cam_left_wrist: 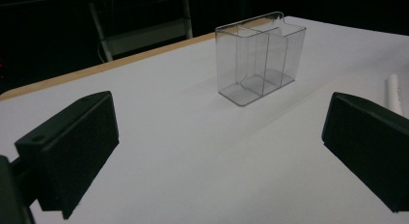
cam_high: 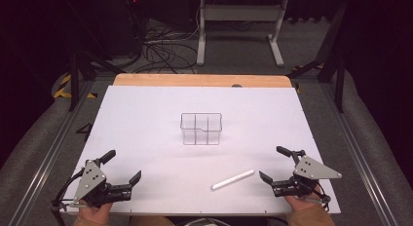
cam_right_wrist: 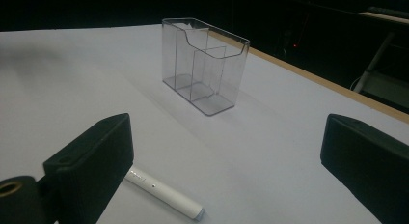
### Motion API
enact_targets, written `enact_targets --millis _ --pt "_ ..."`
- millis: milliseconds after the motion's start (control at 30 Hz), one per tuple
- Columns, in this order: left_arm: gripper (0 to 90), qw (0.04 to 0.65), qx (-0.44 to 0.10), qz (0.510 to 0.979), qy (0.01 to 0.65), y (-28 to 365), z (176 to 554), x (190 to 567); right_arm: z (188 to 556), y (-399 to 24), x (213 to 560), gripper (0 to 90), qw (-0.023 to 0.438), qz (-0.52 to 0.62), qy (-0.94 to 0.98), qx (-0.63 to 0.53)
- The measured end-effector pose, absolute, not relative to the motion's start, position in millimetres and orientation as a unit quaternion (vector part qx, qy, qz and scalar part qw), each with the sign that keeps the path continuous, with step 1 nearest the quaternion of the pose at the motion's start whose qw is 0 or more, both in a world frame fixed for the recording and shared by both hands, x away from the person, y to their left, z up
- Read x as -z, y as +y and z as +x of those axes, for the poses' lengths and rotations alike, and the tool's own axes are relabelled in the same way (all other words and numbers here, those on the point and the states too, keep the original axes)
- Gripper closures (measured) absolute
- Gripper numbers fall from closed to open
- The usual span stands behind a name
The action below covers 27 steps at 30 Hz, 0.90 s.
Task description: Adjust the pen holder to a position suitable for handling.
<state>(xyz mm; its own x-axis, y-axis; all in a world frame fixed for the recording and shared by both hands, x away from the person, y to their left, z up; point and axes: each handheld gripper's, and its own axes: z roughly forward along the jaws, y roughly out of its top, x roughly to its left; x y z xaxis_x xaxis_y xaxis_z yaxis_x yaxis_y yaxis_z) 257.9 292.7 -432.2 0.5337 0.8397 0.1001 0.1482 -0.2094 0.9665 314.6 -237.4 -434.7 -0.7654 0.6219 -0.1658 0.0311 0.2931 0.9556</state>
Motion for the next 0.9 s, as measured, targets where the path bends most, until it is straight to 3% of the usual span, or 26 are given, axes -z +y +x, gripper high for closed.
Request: enact_targets --millis 900 --pt "0.3 0.535 -0.296 0.716 0.338 283.8 267.1 414.5 316.6 -236.3 438.8 5.0 0.255 0.220 0.763 -0.552"
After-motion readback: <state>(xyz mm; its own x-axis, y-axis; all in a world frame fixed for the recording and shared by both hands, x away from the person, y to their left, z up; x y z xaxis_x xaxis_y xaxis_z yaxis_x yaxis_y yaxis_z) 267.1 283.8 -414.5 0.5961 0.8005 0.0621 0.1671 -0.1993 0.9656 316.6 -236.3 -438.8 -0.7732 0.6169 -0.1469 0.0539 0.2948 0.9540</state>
